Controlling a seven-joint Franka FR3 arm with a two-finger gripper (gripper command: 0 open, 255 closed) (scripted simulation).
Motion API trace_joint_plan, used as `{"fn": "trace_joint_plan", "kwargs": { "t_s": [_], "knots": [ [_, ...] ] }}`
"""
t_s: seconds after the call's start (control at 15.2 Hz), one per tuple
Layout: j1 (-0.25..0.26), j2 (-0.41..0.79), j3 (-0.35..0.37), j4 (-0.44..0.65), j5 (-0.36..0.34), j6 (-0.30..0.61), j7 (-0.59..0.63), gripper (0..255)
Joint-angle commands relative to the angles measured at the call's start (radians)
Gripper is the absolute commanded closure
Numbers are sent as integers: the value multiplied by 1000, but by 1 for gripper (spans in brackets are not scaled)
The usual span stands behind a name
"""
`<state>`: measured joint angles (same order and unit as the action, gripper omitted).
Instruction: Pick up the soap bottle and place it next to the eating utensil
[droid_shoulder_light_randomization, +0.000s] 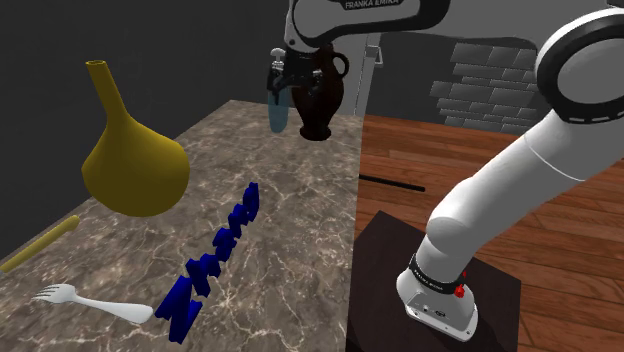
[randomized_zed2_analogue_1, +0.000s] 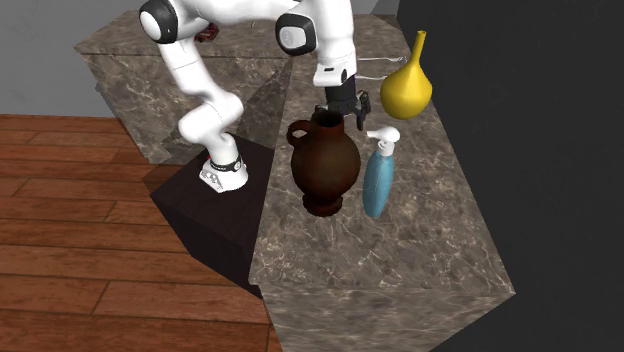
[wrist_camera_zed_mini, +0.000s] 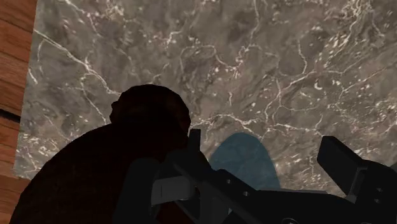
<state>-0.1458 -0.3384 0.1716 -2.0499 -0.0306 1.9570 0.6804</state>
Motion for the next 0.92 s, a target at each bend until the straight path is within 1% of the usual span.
{"fn": "trace_joint_plan", "kwargs": {
  "t_s": [0.0,0.26,0.53,0.86],
  "knots": [
    [-25,62,24,72,-45,8,94,0],
    [-61,189,60,232,-148,-6,271,0],
    [-78,308,77,400,-251,-50,423,0],
    [-83,323,70,355,-257,11,428,0]
  ]
}}
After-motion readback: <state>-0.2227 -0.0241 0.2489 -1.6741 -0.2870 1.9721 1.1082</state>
